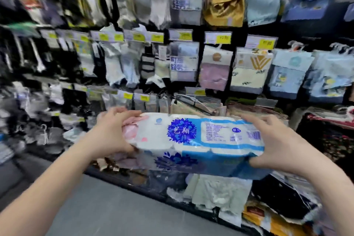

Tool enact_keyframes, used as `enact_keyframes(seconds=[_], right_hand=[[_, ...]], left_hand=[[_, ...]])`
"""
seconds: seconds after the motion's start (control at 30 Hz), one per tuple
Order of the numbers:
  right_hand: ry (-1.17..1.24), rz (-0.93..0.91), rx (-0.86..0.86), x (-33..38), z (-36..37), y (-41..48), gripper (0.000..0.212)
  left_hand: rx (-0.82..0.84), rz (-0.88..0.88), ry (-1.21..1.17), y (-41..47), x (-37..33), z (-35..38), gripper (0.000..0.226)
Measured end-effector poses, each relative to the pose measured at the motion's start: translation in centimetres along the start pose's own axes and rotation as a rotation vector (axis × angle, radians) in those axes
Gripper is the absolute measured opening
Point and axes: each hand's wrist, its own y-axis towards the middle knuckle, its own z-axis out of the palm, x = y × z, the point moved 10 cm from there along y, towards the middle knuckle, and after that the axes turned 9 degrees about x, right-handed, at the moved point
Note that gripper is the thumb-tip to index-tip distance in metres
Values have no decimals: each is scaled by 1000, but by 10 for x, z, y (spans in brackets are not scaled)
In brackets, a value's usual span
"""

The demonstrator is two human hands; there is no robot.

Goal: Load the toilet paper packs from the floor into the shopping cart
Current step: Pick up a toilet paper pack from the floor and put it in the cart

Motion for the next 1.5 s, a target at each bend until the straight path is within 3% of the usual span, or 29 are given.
enact_keyframes(seconds=[0.5,0.93,1.17,1.5], right_hand=[[-75,-489,90,400,51,74,121],[-156,-871,159,707,87,86,118],[-146,-1035,153,858,103,119,116],[-149,-1184,154,1058,115,203,118]], left_hand=[[-175,-469,34,-231,327,-135,112],[-380,-806,35,-413,505,-208,114],[-426,-981,60,-463,596,-253,115],[-500,-1123,4,-460,730,-321,102]])
